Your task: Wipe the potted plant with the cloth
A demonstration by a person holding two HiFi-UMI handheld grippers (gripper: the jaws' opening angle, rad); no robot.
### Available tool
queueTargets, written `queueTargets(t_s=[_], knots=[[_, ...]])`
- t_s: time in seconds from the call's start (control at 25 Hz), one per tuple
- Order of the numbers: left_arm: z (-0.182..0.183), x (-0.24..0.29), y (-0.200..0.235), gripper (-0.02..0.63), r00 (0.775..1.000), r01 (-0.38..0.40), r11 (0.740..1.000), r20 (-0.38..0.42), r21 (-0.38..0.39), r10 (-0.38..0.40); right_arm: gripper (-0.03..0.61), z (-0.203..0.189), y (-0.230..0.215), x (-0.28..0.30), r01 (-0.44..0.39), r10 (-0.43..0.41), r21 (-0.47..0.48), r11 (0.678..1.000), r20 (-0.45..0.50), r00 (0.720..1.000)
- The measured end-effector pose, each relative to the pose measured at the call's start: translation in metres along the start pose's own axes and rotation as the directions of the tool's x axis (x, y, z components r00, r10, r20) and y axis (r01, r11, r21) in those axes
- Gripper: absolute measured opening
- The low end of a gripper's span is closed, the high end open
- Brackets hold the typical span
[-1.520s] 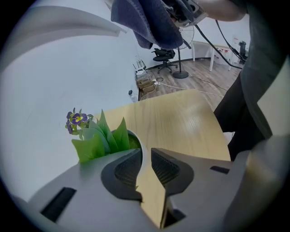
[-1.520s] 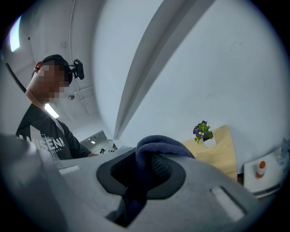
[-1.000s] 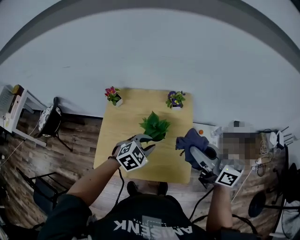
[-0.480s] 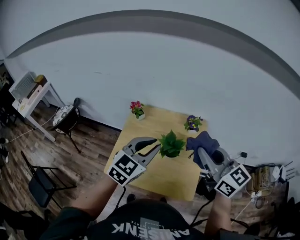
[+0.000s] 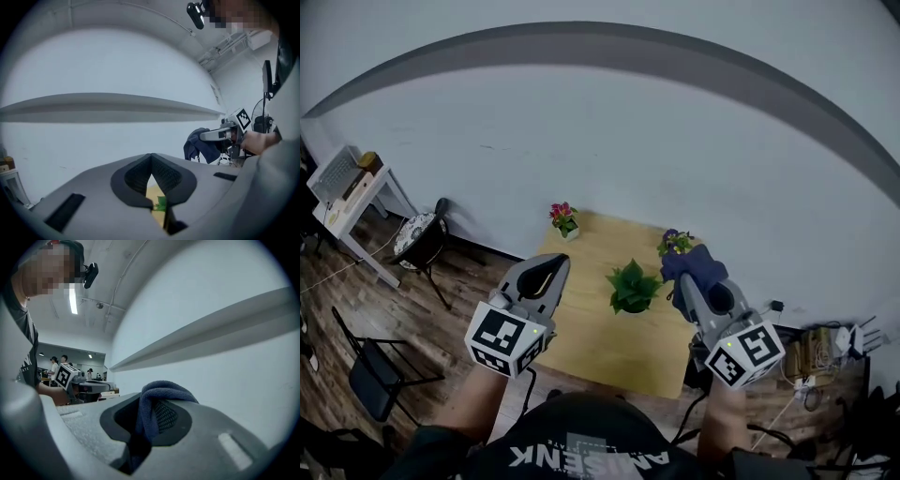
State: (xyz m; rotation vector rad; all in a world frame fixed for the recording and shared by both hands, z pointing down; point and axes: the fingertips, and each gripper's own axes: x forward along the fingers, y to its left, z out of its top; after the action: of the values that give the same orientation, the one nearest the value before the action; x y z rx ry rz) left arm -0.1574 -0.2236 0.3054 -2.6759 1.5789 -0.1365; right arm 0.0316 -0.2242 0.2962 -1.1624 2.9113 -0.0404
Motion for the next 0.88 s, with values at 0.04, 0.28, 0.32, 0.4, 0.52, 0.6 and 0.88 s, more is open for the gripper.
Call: queueTargets(t_s=[0.04, 0.28, 0.32, 0.4, 0.52, 0.6, 0.88], knots=[[0.002, -0.002, 0.006, 0.003, 1.000, -0.019, 1.000, 0.006, -0.013, 0.019, 0.046, 0.000, -0.001, 0.001, 0.014, -0.014, -0.003, 1.000, -0.006, 1.000], [0.007, -0.008, 0.035, 0.002, 0.993, -0.121, 0.992, 0.006, -0.024, 0.122, 0.046, 0.000, -0.014, -0.002, 0.148, -0.148, -0.029, 0.989, 0.004, 0.989], [0.007, -0.009, 0.038, 0.003, 0.990, -0.138, 0.990, 0.008, -0.021, 0.138, 0.046, 0.001, -0.017, -0.003, 0.178, -0.177, -0.034, 0.983, 0.012, 0.984], [0.008, -0.010, 0.040, 0.002, 0.988, -0.151, 0.988, 0.015, -0.018, 0.151, 0.046, 0.002, -0.018, -0.005, 0.205, -0.205, -0.042, 0.978, 0.019, 0.979], [0.006, -0.010, 0.038, 0.002, 0.991, -0.133, 0.991, 0.010, -0.011, 0.133, 0.046, 0.003, -0.016, -0.005, 0.207, -0.206, -0.049, 0.977, 0.022, 0.978], [0.005, -0.008, 0.037, 0.002, 0.991, -0.131, 0.991, 0.000, -0.001, 0.131, 0.046, 0.003, -0.017, -0.006, 0.215, -0.214, -0.059, 0.975, 0.020, 0.977], [-0.001, -0.001, 0.031, 0.002, 0.992, -0.123, 0.991, -0.017, 0.049, 0.124, 0.046, -0.001, -0.019, -0.006, 0.225, -0.225, -0.057, 0.973, 0.010, 0.974]])
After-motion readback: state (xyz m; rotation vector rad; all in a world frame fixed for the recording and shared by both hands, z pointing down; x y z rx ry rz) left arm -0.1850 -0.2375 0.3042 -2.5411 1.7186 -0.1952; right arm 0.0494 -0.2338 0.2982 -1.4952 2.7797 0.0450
